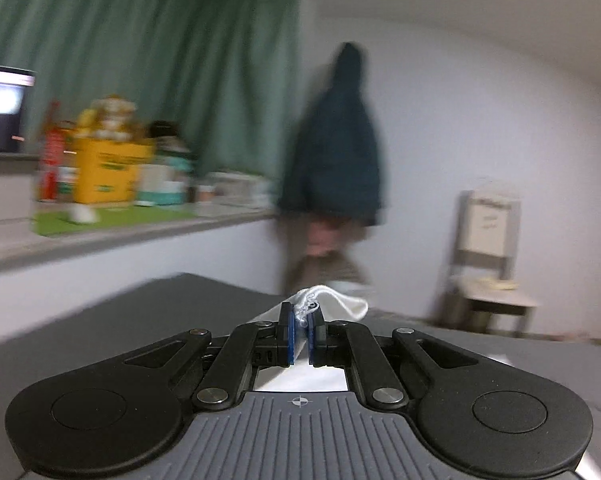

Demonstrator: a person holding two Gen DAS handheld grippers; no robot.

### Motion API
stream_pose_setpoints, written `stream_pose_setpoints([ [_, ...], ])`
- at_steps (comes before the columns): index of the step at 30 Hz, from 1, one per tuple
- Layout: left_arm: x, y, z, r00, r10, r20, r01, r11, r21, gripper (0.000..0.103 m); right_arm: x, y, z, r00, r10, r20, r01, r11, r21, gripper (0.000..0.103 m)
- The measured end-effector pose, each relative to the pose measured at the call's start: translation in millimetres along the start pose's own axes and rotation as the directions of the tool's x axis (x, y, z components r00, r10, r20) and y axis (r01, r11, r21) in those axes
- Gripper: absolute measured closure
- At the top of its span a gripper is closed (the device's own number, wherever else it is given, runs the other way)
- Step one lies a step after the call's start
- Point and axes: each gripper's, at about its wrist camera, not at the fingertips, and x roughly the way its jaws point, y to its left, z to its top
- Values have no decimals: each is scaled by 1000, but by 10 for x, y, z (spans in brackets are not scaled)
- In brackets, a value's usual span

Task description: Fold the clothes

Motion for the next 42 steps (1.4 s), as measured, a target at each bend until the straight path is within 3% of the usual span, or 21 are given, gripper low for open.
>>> stream_pose_setpoints([
  [4, -252, -544, -421, 992, -117, -39, 114, 991, -65, 97, -75, -169, 94, 997, 58, 51, -64, 991, 119, 5],
  [9, -382, -799, -844, 981, -153, -117, 143, 986, -87, 97, -149, -393, 198, 986, 120, 120, -149, 952, 269, 5],
  [14, -433, -804, -943, 973, -185, -137, 174, 981, -87, 97, 48, -739, 58, 977, 161, 136, -208, 837, 506, 5],
  [18, -411, -716, -849, 969, -211, -130, 201, 976, -81, 97, 207, -839, -72, 973, 192, 130, -232, 773, 591, 5],
  [21, -438, -709, -784, 963, -231, -137, 226, 973, -52, 97, 347, -896, -106, 949, 252, 191, -315, 702, 639, 5],
  [25, -519, -882, -798, 946, -278, -167, 285, 958, 22, 97, 365, -968, -63, 915, 277, 294, -404, 648, 646, 9],
  [28, -600, -1077, -812, 929, -325, -176, 343, 935, 83, 97, 259, -973, 21, 922, 230, 311, -378, 709, 595, 31],
  [30, -657, -1192, -827, 913, -365, -183, 388, 915, 109, 97, 172, -1014, 36, 920, 199, 338, -371, 719, 588, 58],
  [31, -676, -1233, -841, 907, -376, -187, 401, 908, 120, 97, 125, -1035, 47, 919, 185, 349, -367, 723, 585, 65],
  [33, -708, -1303, -869, 896, -398, -196, 427, 894, 138, 97, 29, -1053, 75, 921, 158, 357, -350, 739, 576, 91],
  [37, -777, -1404, -934, 895, -406, -185, 439, 876, 200, 96, -203, -890, 171, 908, 152, 391, -344, 803, 487, 95],
  [38, -802, -1417, -957, 901, -397, -174, 429, 874, 228, 91, -273, -817, 206, 900, 165, 404, -352, 821, 449, 95],
  [40, -820, -1435, -998, 929, -334, -160, 367, 886, 283, 58, -430, -637, 288, 877, 212, 432, -381, 855, 353, 96],
  [41, -825, -1439, -1017, 944, -294, -150, 327, 894, 307, 26, -513, -542, 329, 864, 239, 444, -396, 867, 304, 96],
  [42, -833, -1417, -1030, 963, -241, -120, 268, 909, 321, 4, -597, -453, 372, 852, 261, 454, -407, 876, 259, 96],
])
